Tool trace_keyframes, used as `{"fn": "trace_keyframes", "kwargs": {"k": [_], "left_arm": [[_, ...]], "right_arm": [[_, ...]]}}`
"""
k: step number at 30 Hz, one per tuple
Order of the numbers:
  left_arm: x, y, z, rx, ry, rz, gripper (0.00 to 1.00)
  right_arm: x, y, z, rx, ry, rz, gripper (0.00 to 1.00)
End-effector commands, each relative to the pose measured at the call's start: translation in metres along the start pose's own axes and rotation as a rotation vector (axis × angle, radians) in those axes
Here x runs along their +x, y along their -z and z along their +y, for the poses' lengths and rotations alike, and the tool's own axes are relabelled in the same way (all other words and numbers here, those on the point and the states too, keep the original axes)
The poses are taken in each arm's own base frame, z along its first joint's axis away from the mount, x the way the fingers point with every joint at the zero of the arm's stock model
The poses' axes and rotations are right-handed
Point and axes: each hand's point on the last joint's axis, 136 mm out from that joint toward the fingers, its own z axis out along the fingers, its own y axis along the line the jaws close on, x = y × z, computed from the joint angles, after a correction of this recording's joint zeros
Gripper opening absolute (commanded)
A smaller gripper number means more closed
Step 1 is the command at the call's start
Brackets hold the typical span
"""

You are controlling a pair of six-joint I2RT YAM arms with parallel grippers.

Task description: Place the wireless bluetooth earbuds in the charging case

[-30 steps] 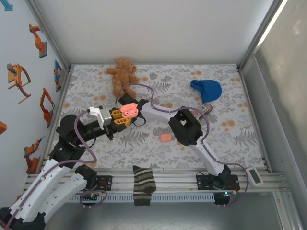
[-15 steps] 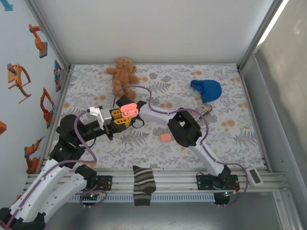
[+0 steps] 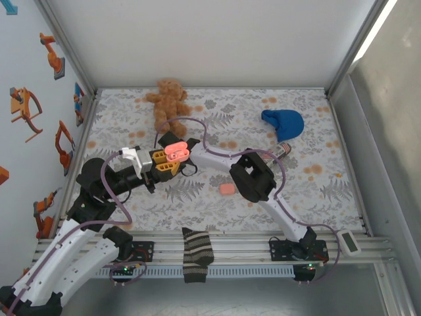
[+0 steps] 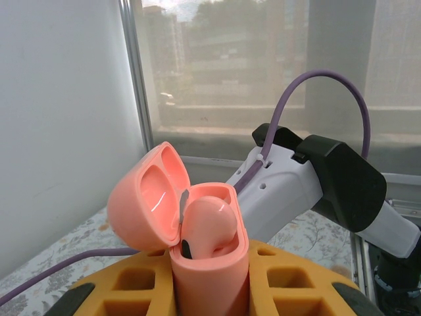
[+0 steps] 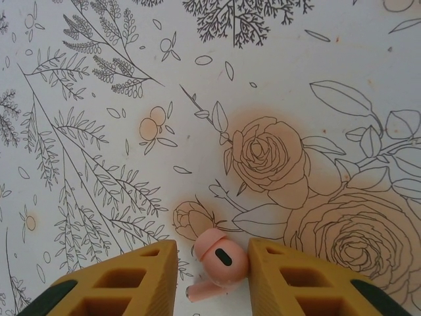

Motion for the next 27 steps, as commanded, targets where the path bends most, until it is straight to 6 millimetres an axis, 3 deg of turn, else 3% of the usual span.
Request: {"fn": "trace_keyframes", "kwargs": {"k": [1,12,27], "left_arm": [[-0.011,0.003,-0.002,-0.003,-0.033,-0.026,0.05],[-0.010,0.004,-0.001,-0.010,-0.039,-0.026,0.05],[-0.011,0.006,-0.002,-0.014,-0.039,-0.028,0.05]], "right_arm": [[0.007,-0.009,0.000,0.008,0.009,0.032,0.30],[0.004,-0.006,0.004,0.004,0.019,0.024,0.23],[-0.014,0.018,0.013,0.012,0.048,-0.048,0.22]]}}
